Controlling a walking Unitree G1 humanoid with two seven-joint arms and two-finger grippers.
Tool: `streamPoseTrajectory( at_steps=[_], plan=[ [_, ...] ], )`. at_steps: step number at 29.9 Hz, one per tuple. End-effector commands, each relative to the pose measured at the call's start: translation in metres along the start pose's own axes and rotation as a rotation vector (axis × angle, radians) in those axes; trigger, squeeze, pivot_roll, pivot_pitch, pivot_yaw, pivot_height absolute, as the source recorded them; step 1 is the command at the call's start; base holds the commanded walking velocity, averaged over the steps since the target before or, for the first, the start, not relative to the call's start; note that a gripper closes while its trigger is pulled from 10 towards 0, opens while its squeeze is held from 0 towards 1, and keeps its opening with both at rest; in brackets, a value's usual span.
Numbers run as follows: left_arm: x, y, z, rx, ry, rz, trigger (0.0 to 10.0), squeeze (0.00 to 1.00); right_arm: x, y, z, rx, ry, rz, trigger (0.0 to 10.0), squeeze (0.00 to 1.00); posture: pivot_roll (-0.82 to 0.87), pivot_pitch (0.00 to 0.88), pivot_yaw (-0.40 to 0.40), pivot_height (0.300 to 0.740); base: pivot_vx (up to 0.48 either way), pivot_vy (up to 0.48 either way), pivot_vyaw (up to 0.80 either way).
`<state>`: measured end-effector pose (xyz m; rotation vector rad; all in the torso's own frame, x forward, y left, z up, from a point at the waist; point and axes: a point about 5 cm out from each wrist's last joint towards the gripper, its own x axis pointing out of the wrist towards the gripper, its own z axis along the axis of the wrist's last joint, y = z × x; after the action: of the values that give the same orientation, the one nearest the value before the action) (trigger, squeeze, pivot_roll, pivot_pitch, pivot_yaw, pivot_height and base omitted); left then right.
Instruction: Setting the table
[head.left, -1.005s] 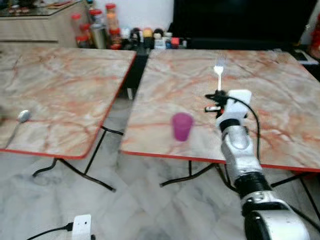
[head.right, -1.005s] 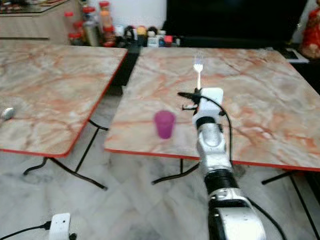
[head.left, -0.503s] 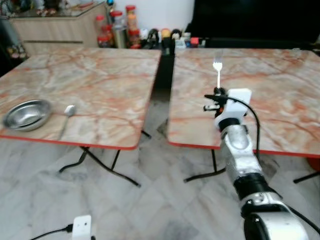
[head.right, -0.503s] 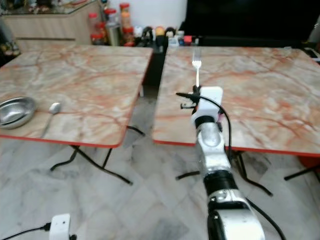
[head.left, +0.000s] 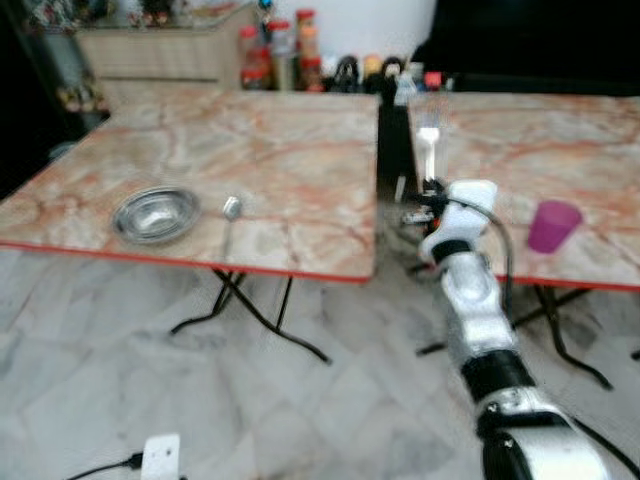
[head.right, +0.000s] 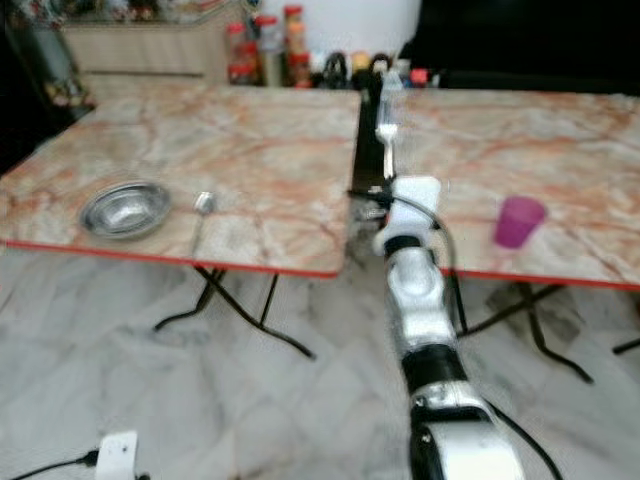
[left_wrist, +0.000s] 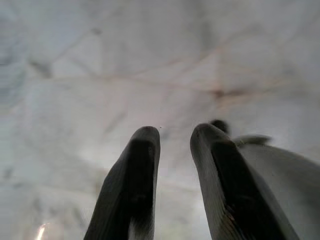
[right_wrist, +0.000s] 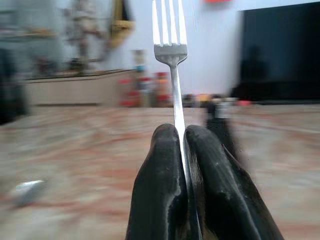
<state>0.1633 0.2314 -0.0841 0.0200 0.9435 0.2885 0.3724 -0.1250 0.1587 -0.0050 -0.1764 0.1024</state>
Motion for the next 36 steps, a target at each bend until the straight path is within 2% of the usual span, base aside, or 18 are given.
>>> streamPoseTrajectory(
  at_steps=[1,20,36],
  plan=[
    [0.0002,-0.0046,0.0021,-0.012,-0.01,-0.006,10.0,0.0,0.0029,-0.0137,0.0084,-0.009,-0.027,-0.036,10.0,0.0,0.03,0.0,0.025,0.74,0.0,0.48,0.0],
    [0.001,-0.005,0.007,-0.021,-0.026,-0.002,10.0,0.0,0.0027,-0.0161,0.0057,-0.014,-0.01,-0.041,10.0,0.0,0.04,0.0,0.02,0.74,0.0,0.48,0.0],
    [0.0011,-0.008,0.0104,-0.027,-0.048,-0.028,10.0,0.0,0.0019,-0.0134,0.0016,-0.011,0.008,-0.034,10.0,0.0,0.04,0.0,0.02,0.74,0.0,0.0,0.0]
  ],
)
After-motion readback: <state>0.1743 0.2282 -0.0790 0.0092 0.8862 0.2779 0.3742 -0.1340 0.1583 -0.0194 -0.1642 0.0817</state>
